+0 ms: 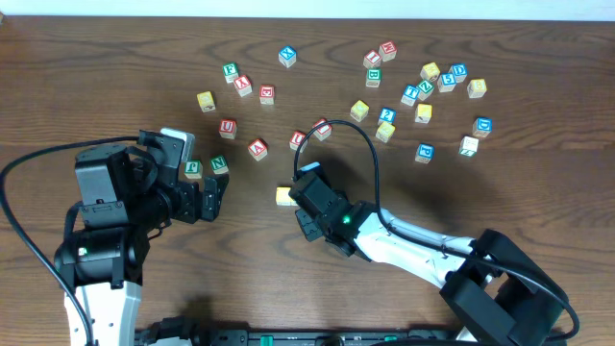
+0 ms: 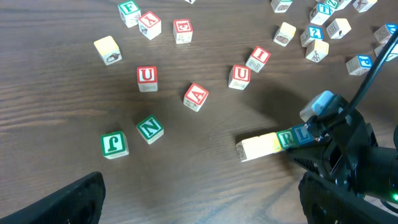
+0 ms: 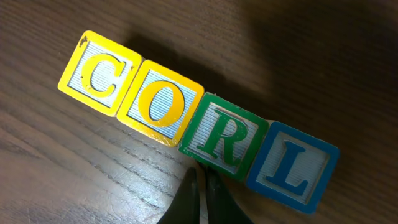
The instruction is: Spell out CORL
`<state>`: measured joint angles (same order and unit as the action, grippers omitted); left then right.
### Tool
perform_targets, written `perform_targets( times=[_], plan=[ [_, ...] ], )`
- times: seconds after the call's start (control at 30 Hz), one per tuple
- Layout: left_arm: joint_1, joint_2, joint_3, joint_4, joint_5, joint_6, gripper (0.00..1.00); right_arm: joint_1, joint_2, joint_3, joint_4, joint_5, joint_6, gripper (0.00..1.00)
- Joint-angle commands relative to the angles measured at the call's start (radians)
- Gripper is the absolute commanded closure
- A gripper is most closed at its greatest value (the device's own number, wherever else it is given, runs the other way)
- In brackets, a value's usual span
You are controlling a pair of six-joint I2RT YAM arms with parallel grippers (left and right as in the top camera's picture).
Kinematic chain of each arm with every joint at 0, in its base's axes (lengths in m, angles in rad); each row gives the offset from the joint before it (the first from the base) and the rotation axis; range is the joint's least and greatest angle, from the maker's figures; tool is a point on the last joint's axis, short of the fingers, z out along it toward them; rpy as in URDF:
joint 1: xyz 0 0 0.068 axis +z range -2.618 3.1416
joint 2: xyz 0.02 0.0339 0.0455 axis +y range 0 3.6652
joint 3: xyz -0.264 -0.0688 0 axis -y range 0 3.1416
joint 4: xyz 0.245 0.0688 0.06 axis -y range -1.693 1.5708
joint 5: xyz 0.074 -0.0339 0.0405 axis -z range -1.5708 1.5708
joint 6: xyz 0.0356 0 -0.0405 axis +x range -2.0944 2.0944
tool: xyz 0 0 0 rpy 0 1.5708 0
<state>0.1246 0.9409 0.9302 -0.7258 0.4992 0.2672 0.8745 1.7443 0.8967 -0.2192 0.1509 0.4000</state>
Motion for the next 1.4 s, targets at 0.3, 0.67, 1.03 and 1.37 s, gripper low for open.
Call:
perform_targets(
  times=[0.3,0.67,1.03,1.37],
  plan=[
    [0.003,-0.001,0.024,0.0,0.013,0.016,0.02,-0.002,0.01,-0.008,-0.007,-0.031,-0.012,0.99],
    [0.003,-0.001,0.024,0.0,0.013,0.016,0.02,0.015,-0.055,-0.006,-0.032,-0.068,-0.012,0.99],
    [0.003,-0.001,0.024,0.0,0.013,0.016,0.02,0.042,-0.279,0.0,-0.081,0.099,0.042,0.99],
    [0.003,-0.001,0.024,0.0,0.013,0.016,0.02,0.006,-0.284,0.0,-0.179,0.317,0.236,0.99]
  ],
)
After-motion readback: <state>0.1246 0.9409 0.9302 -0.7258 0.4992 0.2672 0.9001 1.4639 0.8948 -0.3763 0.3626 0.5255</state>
